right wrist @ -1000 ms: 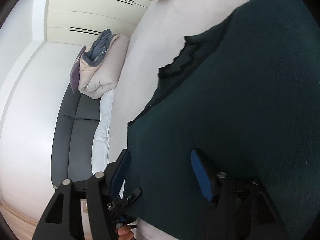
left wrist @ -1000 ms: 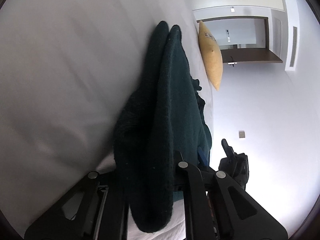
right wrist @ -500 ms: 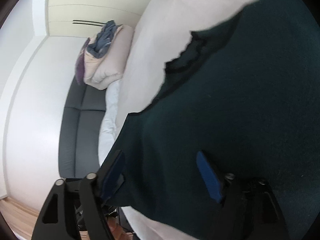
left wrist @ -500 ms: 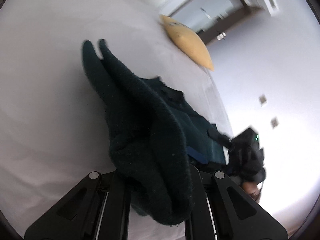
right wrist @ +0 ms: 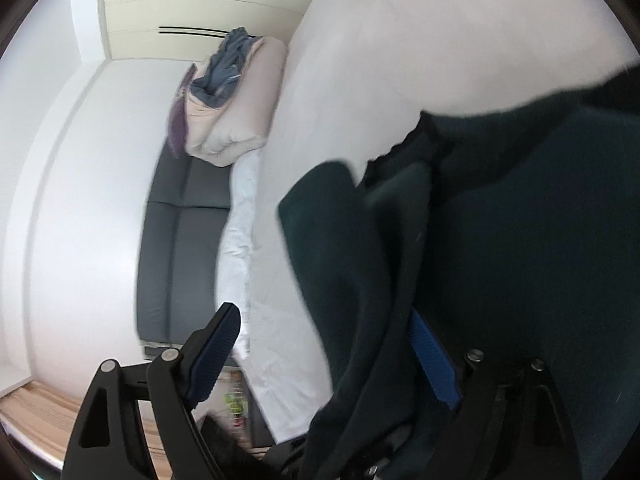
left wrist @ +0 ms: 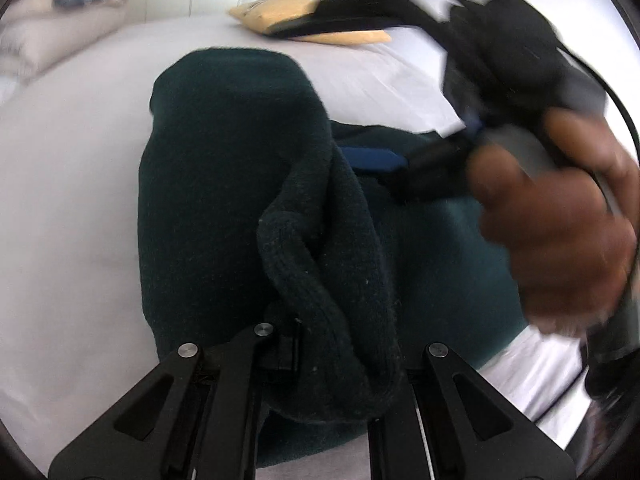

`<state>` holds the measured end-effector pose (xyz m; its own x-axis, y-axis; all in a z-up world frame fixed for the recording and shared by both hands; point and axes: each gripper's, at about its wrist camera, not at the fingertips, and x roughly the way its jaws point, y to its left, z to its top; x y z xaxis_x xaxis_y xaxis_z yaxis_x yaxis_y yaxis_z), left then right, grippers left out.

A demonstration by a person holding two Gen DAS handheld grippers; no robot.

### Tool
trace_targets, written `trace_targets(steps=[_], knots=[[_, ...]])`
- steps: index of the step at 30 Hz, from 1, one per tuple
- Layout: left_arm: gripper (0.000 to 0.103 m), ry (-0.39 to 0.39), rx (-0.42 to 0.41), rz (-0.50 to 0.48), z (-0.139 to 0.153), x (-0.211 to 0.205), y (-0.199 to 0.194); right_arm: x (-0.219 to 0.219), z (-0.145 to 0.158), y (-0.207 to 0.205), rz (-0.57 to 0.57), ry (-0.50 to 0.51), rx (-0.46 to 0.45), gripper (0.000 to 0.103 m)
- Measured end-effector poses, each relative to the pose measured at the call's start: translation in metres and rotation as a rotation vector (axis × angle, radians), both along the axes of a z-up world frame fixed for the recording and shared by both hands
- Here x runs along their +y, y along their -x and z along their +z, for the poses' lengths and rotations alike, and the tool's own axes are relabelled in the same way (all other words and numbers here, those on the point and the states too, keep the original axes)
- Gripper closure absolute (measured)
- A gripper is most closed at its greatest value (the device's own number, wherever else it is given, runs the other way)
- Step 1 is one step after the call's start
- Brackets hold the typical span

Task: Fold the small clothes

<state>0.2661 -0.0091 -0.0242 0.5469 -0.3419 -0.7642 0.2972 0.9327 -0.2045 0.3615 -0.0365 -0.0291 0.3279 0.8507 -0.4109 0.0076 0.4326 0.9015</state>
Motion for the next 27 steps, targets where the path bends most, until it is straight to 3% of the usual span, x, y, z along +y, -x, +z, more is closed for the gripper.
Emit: trace_targets(steps=[2,4,5,7,10,16,22,27], knots=[[0.096,-0.055,-0.022,-0.017,0.003,-0.009,0.003,0.003,0.001,-0.010,-0.012,0.073,0.005,0.021],[0.096,-0.108,-0.044,-0.030,0.005,-0.018,0.006,0.008,0.004,-0.018,0.002,0.139,-0.003,0.042],[0.096,-0.149,-0.059,-0.039,0.006,-0.024,0.008,0.013,0.008,-0.022,0.018,0.193,-0.017,0.047],[0.096,-0.200,-0.086,-0.047,0.008,-0.033,0.011,0.017,0.013,-0.025,0.038,0.249,-0.040,0.071],[0.096,-0.245,-0.121,-0.062,0.011,-0.046,0.018,0.018,0.020,-0.028,0.045,0.300,-0.059,0.087],[0.096,-0.269,-0.161,-0.120,0.023,-0.065,0.031,-0.002,0.034,-0.024,0.030,0.370,-0.109,0.089],[0.096,-0.253,-0.191,-0.180,0.042,-0.091,0.048,-0.049,0.047,-0.014,-0.003,0.409,-0.136,0.089],[0.096,-0.248,-0.189,-0.235,0.040,-0.126,0.052,-0.092,0.046,-0.006,-0.032,0.440,-0.126,0.089]])
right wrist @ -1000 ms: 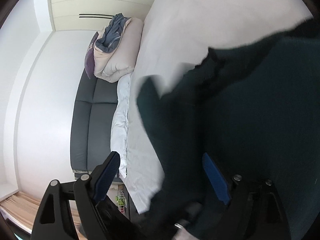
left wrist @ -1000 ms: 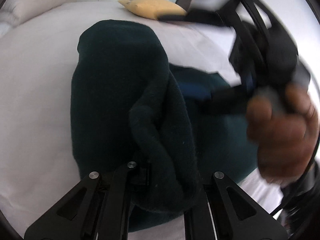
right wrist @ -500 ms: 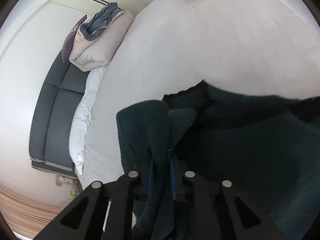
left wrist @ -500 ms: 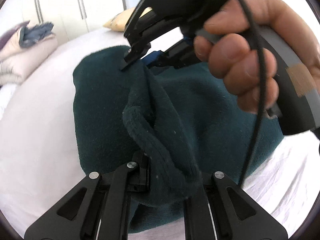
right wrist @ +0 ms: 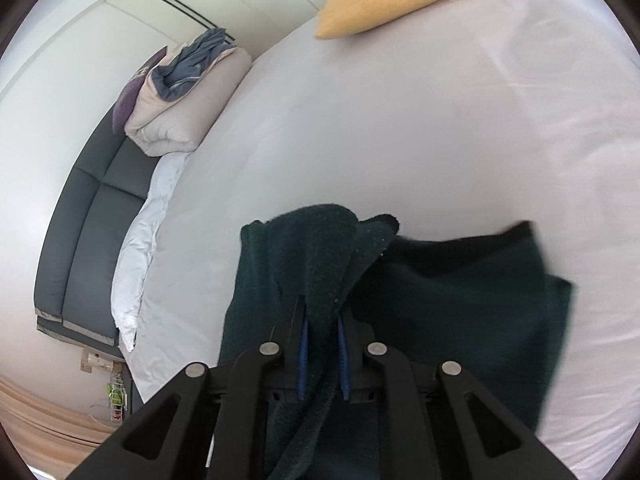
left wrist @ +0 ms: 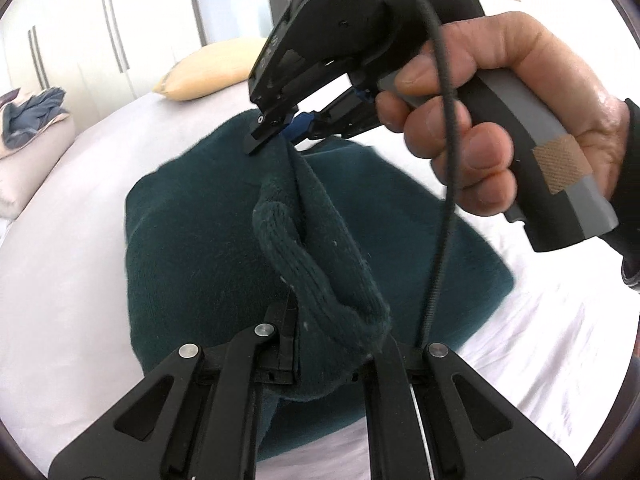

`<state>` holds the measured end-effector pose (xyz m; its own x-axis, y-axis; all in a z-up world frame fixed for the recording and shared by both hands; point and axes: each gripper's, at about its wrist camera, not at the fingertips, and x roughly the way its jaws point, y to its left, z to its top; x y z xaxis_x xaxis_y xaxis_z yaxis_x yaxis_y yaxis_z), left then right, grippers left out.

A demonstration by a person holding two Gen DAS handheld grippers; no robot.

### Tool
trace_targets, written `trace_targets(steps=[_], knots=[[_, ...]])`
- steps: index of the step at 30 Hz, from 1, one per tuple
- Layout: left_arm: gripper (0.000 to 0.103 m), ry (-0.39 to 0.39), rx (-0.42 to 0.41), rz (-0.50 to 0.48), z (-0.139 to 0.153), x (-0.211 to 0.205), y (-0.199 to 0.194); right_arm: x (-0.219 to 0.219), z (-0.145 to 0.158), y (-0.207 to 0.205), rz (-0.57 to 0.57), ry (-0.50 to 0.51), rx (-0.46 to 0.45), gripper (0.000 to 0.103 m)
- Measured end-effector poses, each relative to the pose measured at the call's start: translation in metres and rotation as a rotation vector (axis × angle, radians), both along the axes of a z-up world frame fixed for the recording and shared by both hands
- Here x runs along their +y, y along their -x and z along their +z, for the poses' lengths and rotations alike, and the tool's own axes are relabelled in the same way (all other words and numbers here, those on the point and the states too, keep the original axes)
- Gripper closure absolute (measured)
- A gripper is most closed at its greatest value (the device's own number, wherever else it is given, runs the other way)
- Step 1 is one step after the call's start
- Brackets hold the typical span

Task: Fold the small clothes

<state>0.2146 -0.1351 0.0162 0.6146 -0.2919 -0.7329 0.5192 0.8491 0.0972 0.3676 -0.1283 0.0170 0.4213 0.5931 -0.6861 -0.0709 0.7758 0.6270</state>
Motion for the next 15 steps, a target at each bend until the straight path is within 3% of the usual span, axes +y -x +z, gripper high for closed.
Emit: trace_targets(steps=[7,12,15], knots=[[0.096,-0.047,-0.002,-0.044,-0.004,-0.039,0.020,-0.039,-0.018,0.006,-0.028,-0.002,0.025,0.089],[0.096,-0.063,-0.006,-0.056,-0.001,-0.038,0.013,-0.051,-0.020,0.009,-0.017,0.001,0.018,0.089],[0.096,-0.065,-0.006,-0.069,0.001,-0.009,0.007,-0.059,-0.020,0.012,-0.020,0.004,0.015,0.089]])
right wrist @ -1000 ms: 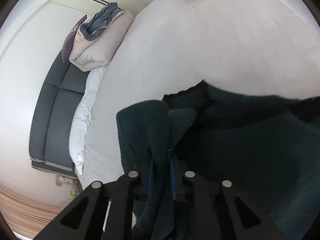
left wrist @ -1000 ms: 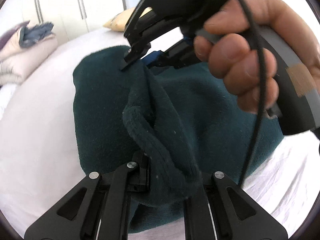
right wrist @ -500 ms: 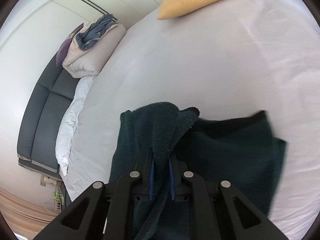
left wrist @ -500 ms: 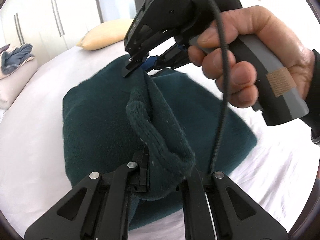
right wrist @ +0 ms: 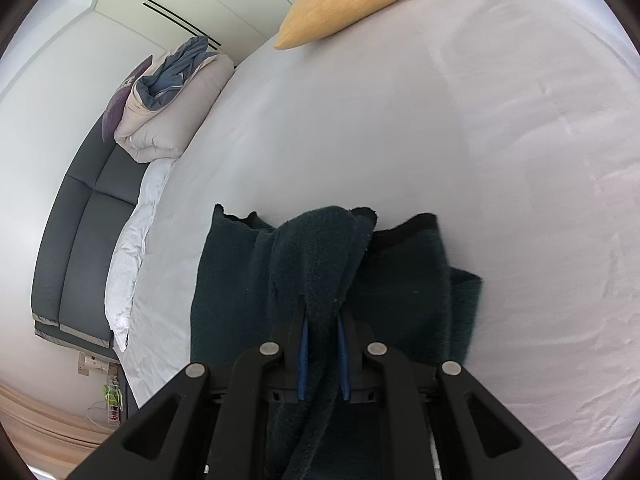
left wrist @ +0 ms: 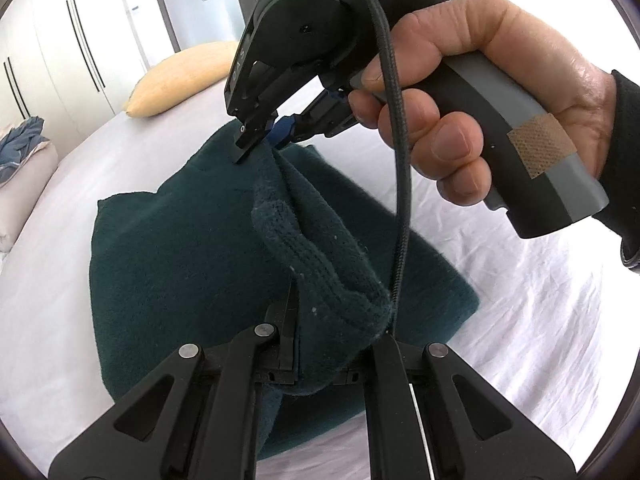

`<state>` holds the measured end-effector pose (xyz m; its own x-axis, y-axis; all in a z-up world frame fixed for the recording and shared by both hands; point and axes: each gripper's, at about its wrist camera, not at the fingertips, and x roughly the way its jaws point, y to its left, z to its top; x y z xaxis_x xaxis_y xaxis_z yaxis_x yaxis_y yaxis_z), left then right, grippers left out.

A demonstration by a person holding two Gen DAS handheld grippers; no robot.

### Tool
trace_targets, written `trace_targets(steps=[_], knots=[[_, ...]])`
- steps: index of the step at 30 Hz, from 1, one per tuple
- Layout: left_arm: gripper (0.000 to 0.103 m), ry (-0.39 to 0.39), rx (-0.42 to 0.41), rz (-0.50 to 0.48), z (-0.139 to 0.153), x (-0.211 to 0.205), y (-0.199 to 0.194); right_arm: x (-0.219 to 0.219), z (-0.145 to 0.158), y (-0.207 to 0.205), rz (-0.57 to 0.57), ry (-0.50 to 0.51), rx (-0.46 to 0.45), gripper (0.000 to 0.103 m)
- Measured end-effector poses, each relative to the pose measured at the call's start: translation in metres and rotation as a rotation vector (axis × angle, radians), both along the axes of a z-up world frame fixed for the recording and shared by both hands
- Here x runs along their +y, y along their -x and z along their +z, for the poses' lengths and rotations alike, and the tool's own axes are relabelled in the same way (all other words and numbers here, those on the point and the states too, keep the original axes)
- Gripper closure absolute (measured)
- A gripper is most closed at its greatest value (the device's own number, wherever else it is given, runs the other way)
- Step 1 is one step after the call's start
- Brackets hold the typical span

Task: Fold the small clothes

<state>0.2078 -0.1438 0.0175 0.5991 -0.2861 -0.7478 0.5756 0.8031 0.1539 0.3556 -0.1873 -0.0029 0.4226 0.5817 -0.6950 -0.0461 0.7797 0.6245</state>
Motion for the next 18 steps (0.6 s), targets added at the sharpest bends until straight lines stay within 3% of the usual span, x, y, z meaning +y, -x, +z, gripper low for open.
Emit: trace_targets(steps=[18], knots=[[0.096,-0.043,-0.009,-0.039,0.005,0.020,0.013,-0.033,-0.017,0.004,-0.046,-0.005,0.028,0.089]])
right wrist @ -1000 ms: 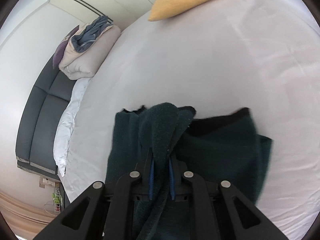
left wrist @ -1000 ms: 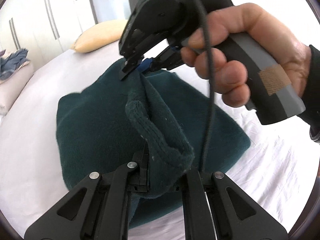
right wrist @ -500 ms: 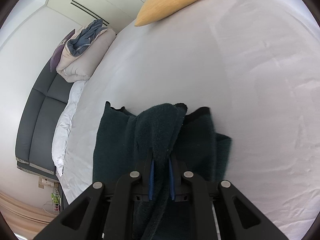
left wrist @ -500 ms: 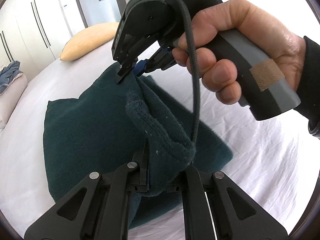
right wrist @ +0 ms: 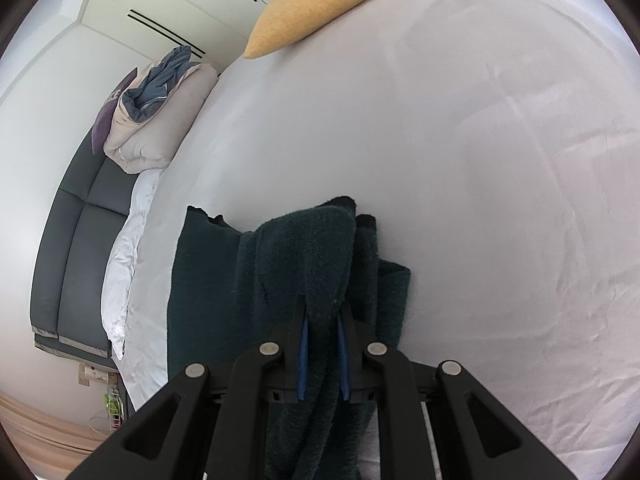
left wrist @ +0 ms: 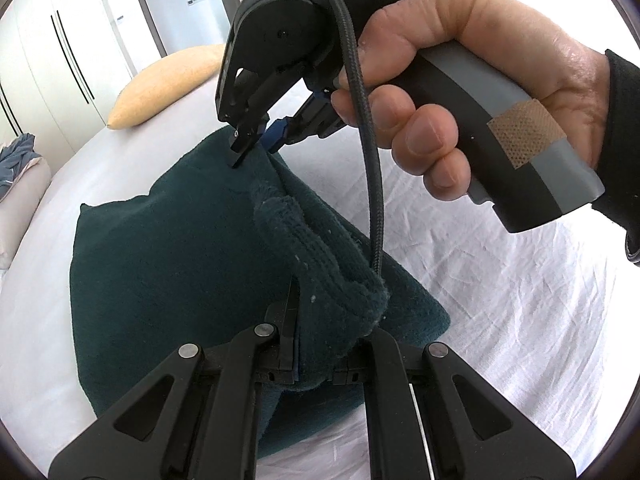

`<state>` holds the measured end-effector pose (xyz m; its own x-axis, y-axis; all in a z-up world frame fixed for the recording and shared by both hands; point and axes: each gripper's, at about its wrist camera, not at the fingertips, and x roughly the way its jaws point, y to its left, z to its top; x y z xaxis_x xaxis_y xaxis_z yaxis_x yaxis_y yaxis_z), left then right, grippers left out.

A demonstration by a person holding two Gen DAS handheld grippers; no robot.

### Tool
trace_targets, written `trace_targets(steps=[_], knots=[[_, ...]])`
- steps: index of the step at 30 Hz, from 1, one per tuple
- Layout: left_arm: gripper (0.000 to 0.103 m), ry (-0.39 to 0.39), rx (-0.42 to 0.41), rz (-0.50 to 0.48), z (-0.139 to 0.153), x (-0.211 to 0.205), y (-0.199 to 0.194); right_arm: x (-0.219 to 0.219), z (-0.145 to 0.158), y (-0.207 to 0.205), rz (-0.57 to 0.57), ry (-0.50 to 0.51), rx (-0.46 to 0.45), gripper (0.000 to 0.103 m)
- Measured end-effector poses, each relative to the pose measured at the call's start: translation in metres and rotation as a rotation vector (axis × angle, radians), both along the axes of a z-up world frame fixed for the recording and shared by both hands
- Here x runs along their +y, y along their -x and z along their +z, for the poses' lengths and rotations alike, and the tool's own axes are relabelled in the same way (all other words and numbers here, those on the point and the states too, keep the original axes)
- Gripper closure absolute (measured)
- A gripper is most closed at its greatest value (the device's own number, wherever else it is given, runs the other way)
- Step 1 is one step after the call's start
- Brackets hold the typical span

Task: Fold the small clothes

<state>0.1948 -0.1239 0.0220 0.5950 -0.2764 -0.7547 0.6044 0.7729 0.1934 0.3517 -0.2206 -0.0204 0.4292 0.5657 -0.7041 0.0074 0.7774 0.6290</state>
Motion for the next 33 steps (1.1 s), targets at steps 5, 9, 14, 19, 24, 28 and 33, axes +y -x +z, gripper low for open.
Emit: trace_targets(steps=[5,9,14,19,24,28,33], knots=[[0.096,-0.038,-0.036,-0.001,0.000,0.004,0.006,-0.007,-0.011,0.003,-0.018,-0.024,0.010,0.089],[0.088,-0.072,-0.078,-0.010,0.005,0.007,0.017,-0.011,-0.015,0.004,-0.030,-0.058,0.014,0.089],[0.084,0.012,-0.045,-0.077,0.021,0.055,0.040,-0.021,-0.015,0.013,-0.046,-0.122,0.014,0.083],[0.084,0.078,-0.022,-0.043,0.036,0.119,0.053,-0.035,-0.002,0.043,-0.087,-0.125,-0.003,0.071],[0.084,0.167,0.018,0.033,0.050,0.190,0.043,-0.027,0.026,0.102,-0.054,-0.060,-0.048,0.071],[0.084,0.247,0.056,0.155,0.062,0.230,0.008,-0.007,0.030,0.134,-0.043,0.003,-0.039,0.068],[0.084,0.303,0.113,0.173,0.074,0.240,-0.028,0.015,0.008,0.152,-0.061,0.044,0.037,0.069]])
